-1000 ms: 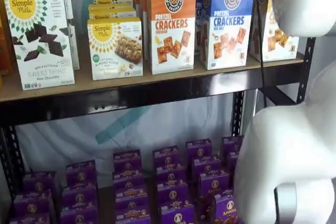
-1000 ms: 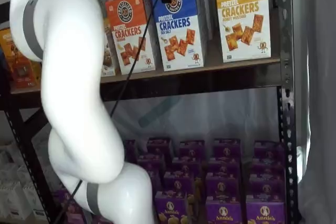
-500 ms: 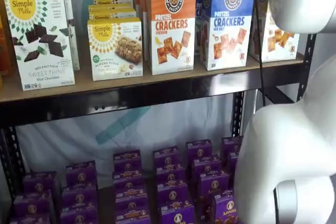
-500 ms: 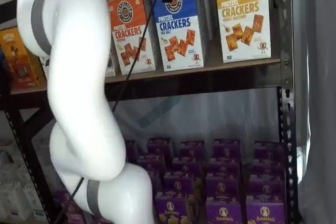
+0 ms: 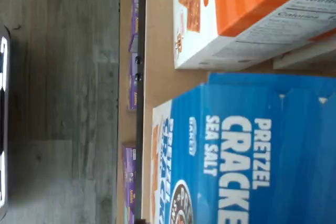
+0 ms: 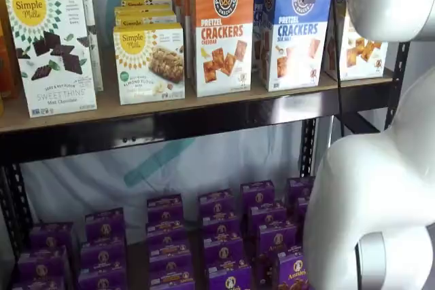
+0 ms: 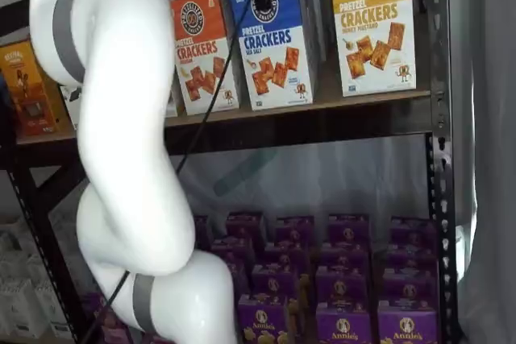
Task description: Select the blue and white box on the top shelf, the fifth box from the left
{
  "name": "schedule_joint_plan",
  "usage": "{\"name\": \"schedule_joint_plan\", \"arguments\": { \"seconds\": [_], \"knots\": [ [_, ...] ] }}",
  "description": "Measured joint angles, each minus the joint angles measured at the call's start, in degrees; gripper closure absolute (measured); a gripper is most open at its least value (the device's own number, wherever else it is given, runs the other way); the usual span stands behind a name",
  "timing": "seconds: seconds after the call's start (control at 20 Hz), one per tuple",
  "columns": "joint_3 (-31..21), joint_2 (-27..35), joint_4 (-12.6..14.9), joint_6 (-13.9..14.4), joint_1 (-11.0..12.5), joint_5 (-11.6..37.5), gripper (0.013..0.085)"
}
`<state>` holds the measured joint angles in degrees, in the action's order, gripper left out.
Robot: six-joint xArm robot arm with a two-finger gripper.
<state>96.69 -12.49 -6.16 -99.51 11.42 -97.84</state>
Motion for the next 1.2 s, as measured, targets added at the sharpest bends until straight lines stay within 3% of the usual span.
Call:
{"name": "schedule_joint_plan", "arguments": {
  "seconds": [0.7,1.2],
  "knots": [
    [-0.4,0.2,-2.6,-0.2,1.1,-0.6,0.0130],
    [-1.1,0.1,-1.8,-0.1,0.6,-0.5,0.0130]
  ]
}}
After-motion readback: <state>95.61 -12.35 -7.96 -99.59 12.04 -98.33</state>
